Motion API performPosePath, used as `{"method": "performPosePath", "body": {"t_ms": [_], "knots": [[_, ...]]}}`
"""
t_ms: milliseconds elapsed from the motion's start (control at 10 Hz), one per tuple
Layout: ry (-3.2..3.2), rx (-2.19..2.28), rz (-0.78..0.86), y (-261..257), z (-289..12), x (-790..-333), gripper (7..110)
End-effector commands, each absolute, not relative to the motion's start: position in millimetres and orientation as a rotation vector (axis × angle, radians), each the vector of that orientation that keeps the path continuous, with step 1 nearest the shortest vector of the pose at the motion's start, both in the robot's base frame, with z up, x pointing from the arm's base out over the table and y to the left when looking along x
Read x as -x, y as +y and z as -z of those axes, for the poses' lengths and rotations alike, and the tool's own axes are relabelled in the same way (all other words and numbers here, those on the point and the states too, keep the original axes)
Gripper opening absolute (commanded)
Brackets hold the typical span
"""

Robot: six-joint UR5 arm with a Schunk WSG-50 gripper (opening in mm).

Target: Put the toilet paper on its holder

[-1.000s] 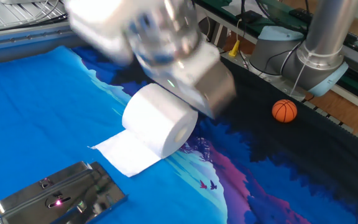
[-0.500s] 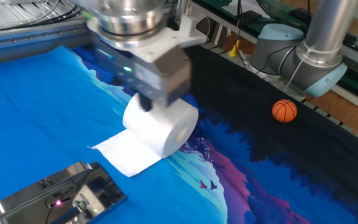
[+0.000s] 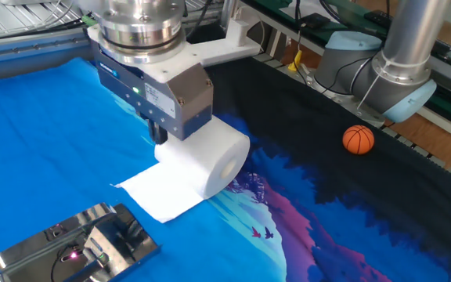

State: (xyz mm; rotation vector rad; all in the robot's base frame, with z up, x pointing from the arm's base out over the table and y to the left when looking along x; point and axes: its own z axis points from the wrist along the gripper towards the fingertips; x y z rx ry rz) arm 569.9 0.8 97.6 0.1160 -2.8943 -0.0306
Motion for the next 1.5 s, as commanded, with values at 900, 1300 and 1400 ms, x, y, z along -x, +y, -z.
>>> {"method": "performPosePath", "body": {"t_ms": [900,1300,1400], "knots": [[-2.903,-0.103,0.014,55,-95,-557,110],[-2.844,-0.181,-0.111,21,-81,-540,110],[-2.837,-0.176,-0.102,26,-88,-537,110]]}}
